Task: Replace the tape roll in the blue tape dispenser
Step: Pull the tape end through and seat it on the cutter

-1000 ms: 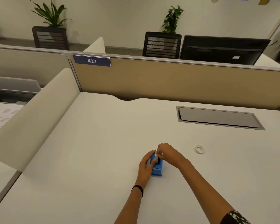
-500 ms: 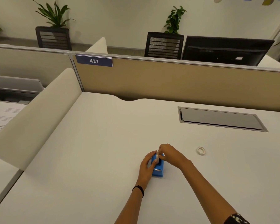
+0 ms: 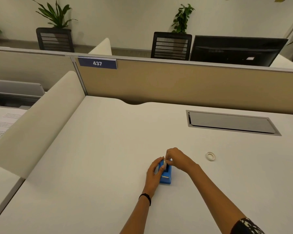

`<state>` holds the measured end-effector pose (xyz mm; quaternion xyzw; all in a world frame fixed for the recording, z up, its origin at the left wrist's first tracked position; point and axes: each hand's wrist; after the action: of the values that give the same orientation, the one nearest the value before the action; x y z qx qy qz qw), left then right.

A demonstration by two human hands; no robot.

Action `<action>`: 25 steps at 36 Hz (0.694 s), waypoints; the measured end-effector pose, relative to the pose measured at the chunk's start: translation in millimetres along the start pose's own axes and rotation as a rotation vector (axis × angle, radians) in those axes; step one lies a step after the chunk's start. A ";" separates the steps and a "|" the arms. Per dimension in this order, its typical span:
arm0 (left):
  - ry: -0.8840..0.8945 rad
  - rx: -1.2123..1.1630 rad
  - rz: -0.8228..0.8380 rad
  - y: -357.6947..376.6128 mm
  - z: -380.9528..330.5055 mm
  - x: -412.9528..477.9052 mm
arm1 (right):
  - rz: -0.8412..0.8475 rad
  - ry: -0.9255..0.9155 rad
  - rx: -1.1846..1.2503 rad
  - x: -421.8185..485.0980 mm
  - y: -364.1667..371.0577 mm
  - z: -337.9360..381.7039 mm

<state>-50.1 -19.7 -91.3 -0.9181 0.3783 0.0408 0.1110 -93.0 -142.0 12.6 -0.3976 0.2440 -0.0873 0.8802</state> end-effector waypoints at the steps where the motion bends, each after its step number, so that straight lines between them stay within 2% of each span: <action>1: -0.001 0.000 0.000 0.1 -0.1 0.1 | -0.003 -0.001 0.003 -0.1 -0.1 -0.1; 25: 0.005 -0.009 0.007 -1.8 -6.5 -3.3 | -0.123 -0.022 0.129 -10.3 1.0 0.8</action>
<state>-51.3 -17.7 -84.1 -0.9174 0.3816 0.0408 0.1057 -101.6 -137.3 16.0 -0.3553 0.2034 -0.1525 0.8995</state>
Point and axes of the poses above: each hand's wrist, its own x-axis towards the middle knuckle, its own y-axis out of the palm, z = x × y, and after that the axes turned 10 degrees about x, right-handed
